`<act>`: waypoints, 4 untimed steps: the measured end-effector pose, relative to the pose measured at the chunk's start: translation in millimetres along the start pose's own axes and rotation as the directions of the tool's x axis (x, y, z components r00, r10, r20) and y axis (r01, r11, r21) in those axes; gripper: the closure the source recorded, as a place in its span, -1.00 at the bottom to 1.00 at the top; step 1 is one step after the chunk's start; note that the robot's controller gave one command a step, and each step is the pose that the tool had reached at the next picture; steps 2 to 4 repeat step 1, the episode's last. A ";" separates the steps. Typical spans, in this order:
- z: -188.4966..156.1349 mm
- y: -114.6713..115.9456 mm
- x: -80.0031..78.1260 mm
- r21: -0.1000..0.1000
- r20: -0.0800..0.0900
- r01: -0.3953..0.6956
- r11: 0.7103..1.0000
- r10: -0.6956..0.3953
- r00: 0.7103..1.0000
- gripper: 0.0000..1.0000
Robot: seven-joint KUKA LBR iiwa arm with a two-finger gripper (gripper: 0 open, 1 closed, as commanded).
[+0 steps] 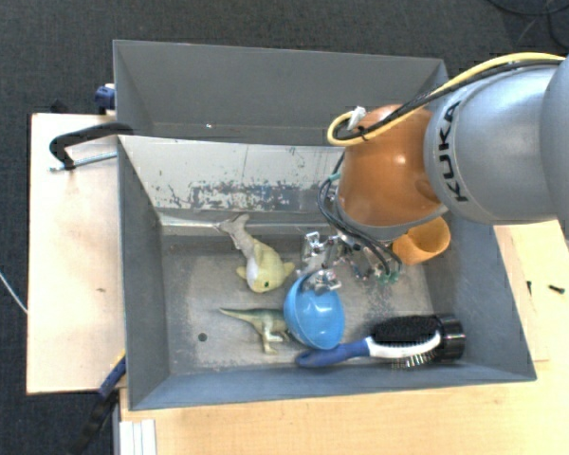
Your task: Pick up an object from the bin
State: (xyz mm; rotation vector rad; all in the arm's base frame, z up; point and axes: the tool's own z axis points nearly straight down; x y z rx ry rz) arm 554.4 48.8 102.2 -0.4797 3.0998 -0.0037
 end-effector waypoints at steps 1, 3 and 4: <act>-123.3 -29.2 10.9 0.002 0.010 0.013 1.000 -0.013 1.000 1.00; -123.3 -29.2 10.9 0.002 0.010 0.013 1.000 -0.013 1.000 1.00; -123.3 -29.2 10.9 0.002 0.010 0.013 1.000 -0.013 1.000 1.00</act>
Offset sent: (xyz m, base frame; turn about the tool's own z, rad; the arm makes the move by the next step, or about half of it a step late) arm -0.0051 -0.0303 0.1172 -0.0158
